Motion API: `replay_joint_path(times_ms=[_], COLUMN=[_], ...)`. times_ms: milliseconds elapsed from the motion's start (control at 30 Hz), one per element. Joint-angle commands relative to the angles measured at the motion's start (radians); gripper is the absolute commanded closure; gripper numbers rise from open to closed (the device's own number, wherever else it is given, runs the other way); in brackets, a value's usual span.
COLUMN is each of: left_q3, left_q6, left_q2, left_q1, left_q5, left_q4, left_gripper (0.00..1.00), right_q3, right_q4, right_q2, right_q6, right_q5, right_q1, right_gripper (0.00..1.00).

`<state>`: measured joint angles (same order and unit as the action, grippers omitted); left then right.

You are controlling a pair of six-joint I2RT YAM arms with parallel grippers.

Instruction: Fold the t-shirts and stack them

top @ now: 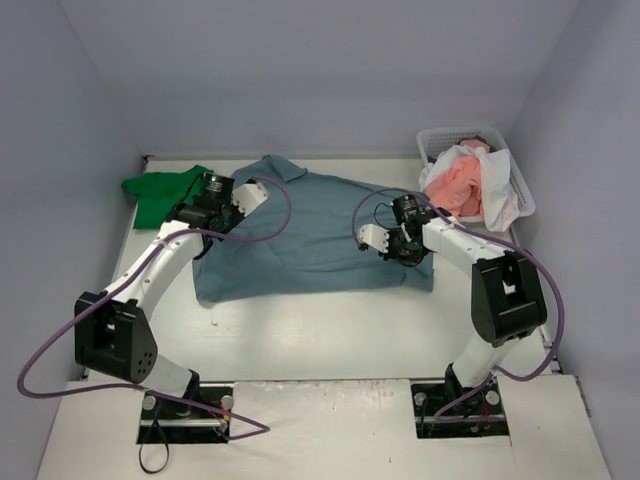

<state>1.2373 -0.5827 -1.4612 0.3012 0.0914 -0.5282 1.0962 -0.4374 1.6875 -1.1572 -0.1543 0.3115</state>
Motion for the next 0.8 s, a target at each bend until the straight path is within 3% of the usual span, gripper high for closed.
replay_joint_path(times_ms=[0, 467, 767], left_q3=[0.074, 0.139, 0.206], left_q6=[0.014, 0.006, -0.002], left_q2=[-0.013, -0.134, -0.208], left_q1=[-0.010, -0.025, -0.036], left_q5=[0.034, 0.091, 0.128], left_q4=[0.108, 0.280, 0.324], left_gripper=[1.00, 1.00, 1.00], right_q3=[0.056, 0.211, 0.309], right_q4=[-0.001, 0.002, 0.003], right_q2=[0.033, 0.196, 0.216], right_q6=[-0.024, -0.050, -0.042], right_q5=[-0.002, 0.005, -0.014], right_q1=[-0.014, -0.106, -0.117], right_gripper=[1.00, 1.00, 1.00])
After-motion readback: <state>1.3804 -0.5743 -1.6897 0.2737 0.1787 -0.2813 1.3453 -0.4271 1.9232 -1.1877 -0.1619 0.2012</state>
